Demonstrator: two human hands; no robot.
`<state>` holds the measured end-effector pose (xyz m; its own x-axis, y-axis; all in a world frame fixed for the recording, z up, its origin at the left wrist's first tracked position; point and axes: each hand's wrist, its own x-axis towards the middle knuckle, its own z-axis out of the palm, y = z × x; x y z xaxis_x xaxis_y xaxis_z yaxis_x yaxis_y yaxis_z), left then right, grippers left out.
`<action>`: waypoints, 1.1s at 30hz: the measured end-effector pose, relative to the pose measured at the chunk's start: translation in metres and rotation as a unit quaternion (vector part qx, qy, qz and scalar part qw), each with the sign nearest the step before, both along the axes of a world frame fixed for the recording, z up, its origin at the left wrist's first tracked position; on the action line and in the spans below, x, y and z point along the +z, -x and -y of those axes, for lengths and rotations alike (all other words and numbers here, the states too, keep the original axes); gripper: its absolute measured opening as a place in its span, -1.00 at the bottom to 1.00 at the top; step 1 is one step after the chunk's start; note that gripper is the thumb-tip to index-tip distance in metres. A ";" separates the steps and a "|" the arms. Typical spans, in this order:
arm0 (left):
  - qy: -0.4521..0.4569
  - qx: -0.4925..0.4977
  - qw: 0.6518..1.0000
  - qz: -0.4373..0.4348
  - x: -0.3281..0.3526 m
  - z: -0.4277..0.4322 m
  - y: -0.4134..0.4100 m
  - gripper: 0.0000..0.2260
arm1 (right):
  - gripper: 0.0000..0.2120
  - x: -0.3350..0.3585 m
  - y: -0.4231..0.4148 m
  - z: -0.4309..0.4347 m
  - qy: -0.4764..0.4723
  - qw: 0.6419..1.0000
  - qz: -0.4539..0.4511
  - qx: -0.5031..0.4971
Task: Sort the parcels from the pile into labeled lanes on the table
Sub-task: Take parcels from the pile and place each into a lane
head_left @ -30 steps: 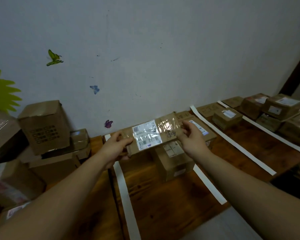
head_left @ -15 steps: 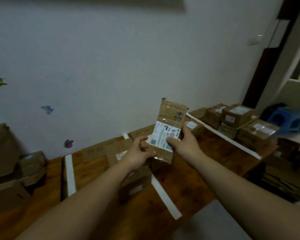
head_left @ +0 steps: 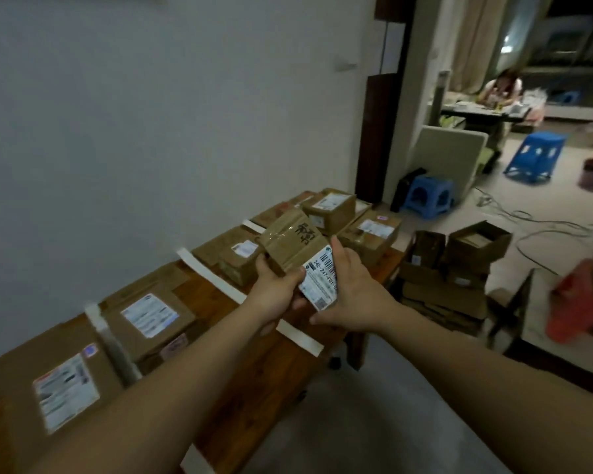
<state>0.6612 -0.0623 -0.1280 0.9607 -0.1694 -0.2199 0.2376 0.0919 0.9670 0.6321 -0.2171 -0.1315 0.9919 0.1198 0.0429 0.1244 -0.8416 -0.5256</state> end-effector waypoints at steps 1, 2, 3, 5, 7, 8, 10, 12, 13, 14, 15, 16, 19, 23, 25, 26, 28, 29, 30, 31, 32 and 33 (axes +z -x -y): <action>0.009 -0.018 1.000 -0.007 -0.002 0.011 -0.008 -0.35 | 0.30 -0.001 -0.005 0.010 0.042 0.999 0.013 -0.017; 0.020 -0.036 0.999 -0.017 -0.004 0.022 -0.017 -0.34 | 0.29 -0.004 -0.013 0.020 0.074 0.996 0.023 -0.034; 0.017 -0.050 0.998 -0.021 -0.005 0.031 -0.028 -0.33 | 0.27 -0.006 -0.022 0.030 0.098 0.993 0.035 -0.047; -0.036 -0.036 0.999 0.007 -0.005 0.046 -0.058 -0.28 | 0.24 -0.007 -0.043 0.051 0.135 0.988 0.048 -0.061; -0.110 -0.010 0.991 0.078 0.000 0.054 -0.093 -0.21 | 0.22 -0.006 -0.064 0.073 0.167 0.984 0.042 -0.049; -0.138 -0.026 0.984 0.111 0.004 0.057 -0.110 -0.24 | 0.21 -0.005 -0.074 0.085 0.179 0.982 0.037 -0.040; -0.194 -0.101 0.965 0.146 0.010 0.067 -0.137 -0.43 | 0.20 -0.004 -0.094 0.108 0.190 0.981 0.027 -0.034; -0.194 -0.135 0.963 0.129 0.007 0.082 -0.159 -0.56 | 0.16 -0.005 -0.113 0.129 0.215 0.976 0.033 -0.030; -0.172 -0.134 0.970 0.106 0.004 0.092 -0.168 -0.60 | 0.14 -0.006 -0.121 0.139 0.233 0.971 0.039 -0.030; -0.151 -0.127 0.977 0.081 0.000 0.102 -0.177 -0.65 | 0.11 -0.008 -0.129 0.148 0.252 0.966 0.041 -0.034; -0.143 -0.118 0.981 0.064 -0.005 0.112 -0.186 -0.69 | 0.09 -0.010 -0.136 0.157 0.266 0.962 0.041 -0.039; -0.139 -0.108 0.983 0.051 -0.009 0.121 -0.193 -0.74 | 0.05 -0.013 -0.144 0.165 0.276 0.959 0.039 -0.042; -0.107 -0.078 0.991 0.009 -0.023 0.146 -0.213 -0.82 | -0.05 -0.019 -0.169 0.189 0.303 0.952 0.038 -0.033; -0.147 -0.055 0.988 -0.002 -0.037 0.173 -0.239 -0.80 | -0.07 -0.017 -0.212 0.222 0.261 0.965 0.005 -0.034; -0.186 -0.040 0.982 0.005 -0.042 0.186 -0.247 -0.78 | -0.08 -0.018 -0.233 0.238 0.236 0.972 -0.005 -0.008; -0.211 -0.026 0.977 0.009 -0.046 0.193 -0.251 -0.80 | -0.09 -0.020 -0.244 0.248 0.231 0.973 -0.002 0.009; -0.242 -0.002 0.970 0.008 -0.053 0.206 -0.257 -0.83 | -0.08 -0.026 -0.263 0.265 0.206 0.978 0.002 0.020; -0.243 0.013 0.970 0.001 -0.057 0.214 -0.259 -0.82 | -0.08 -0.029 -0.273 0.275 0.191 0.981 0.000 0.028; -0.242 0.028 0.970 -0.009 -0.061 0.221 -0.260 -0.82 | -0.09 -0.033 -0.282 0.284 0.184 0.982 -0.001 0.040; -0.242 0.042 0.969 -0.021 -0.065 0.228 -0.262 -0.82 | -0.10 -0.037 -0.290 0.293 0.186 0.981 -0.001 0.056; -0.245 0.055 0.967 -0.033 -0.067 0.235 -0.263 -0.83 | -0.11 -0.041 -0.298 0.300 0.194 0.978 -0.001 0.076; -0.247 0.066 0.966 -0.046 -0.068 0.242 -0.262 -0.86 | -0.12 -0.046 -0.305 0.305 0.204 0.974 -0.004 0.095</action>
<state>0.9230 -0.3039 -0.1965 0.9391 0.0999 -0.3289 0.3429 -0.3402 0.8756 0.9375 -0.5222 -0.1778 0.9503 0.3066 -0.0536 0.2955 -0.9429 -0.1536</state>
